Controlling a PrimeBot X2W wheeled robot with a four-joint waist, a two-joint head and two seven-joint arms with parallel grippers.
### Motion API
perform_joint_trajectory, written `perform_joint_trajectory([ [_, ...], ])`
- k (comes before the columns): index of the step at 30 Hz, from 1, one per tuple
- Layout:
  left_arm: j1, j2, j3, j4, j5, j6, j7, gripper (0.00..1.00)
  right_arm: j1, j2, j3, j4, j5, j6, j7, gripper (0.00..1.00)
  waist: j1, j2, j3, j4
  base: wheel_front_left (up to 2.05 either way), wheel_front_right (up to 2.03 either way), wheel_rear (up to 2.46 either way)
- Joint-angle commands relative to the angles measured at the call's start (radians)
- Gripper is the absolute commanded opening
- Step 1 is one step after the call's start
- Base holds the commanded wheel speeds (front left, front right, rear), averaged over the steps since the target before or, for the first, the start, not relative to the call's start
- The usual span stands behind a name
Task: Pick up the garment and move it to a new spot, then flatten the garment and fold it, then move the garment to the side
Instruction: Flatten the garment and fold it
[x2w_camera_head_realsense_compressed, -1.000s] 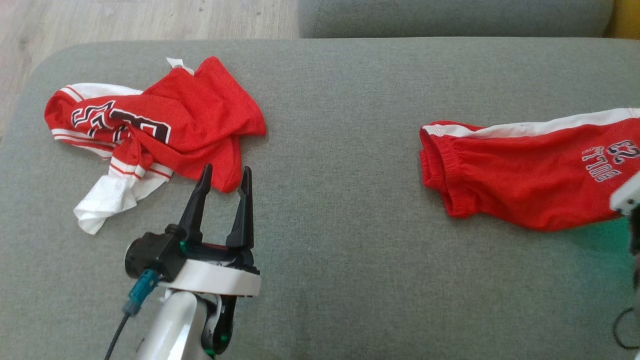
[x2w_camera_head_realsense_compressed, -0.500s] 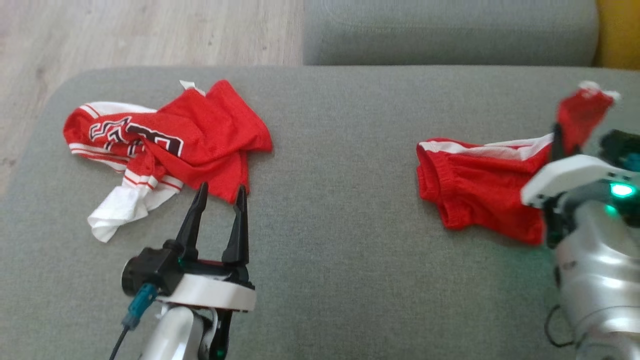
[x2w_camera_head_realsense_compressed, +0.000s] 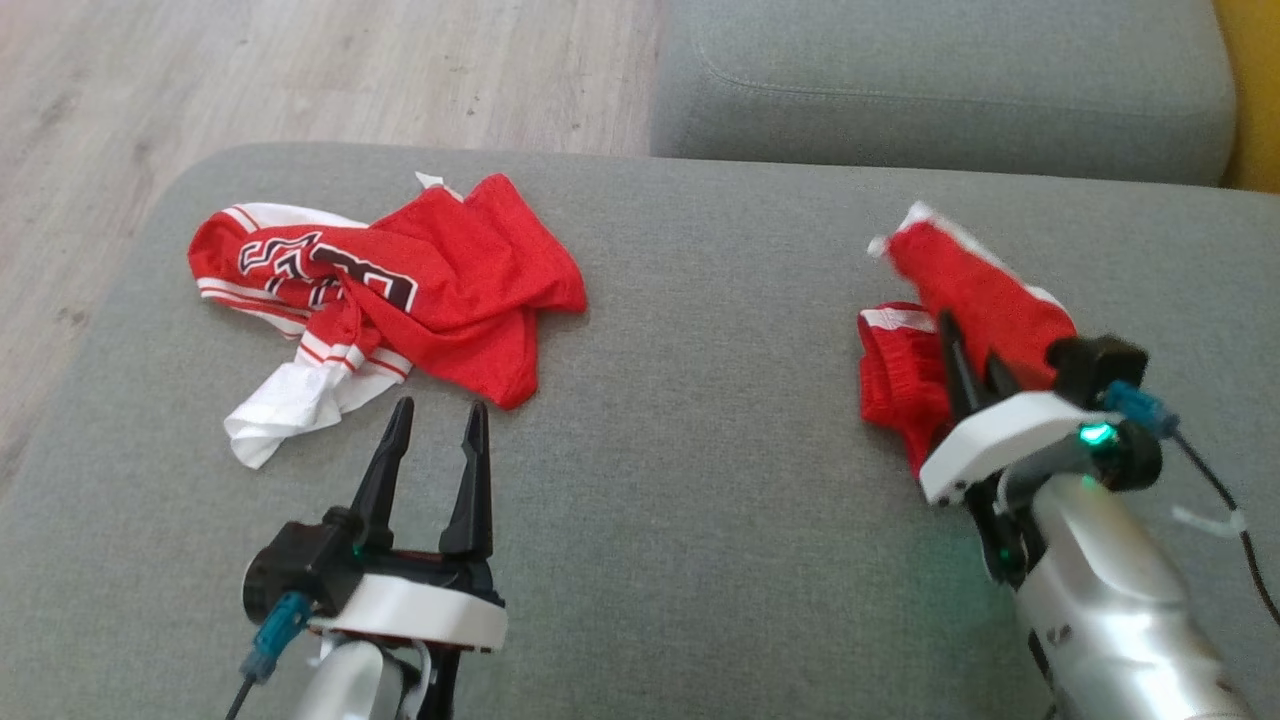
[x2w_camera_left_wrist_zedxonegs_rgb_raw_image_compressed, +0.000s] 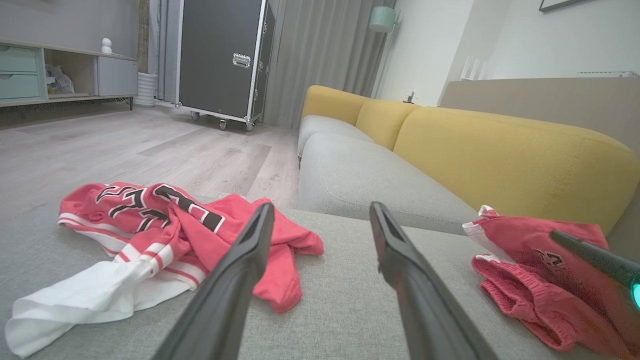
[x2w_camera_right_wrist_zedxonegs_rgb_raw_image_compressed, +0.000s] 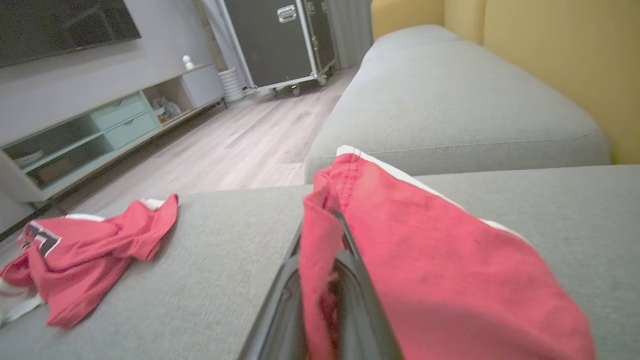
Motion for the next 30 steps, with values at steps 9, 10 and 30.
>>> perform_joint_trajectory([
  [9,-0.013,0.004,0.042,-0.026,0.008,-0.004,-0.01,1.0,0.025,-0.07,0.304,-0.024,0.124,0.003,-0.013,0.0,0.0,0.0,-0.012,0.005,0.0,0.0,0.0],
  [10,-0.011,0.004,0.043,-0.026,0.008,-0.003,-0.01,1.0,0.025,-0.072,0.327,-0.021,0.134,0.003,-0.013,0.0,0.0,0.0,-0.012,0.0,0.0,0.0,0.0],
  [30,-0.042,0.004,0.055,-0.083,-0.015,0.007,-0.01,1.0,0.08,-0.08,0.022,-0.308,0.025,0.003,-0.013,1.0,0.0,0.0,-0.038,-0.138,0.0,0.0,0.0],
])
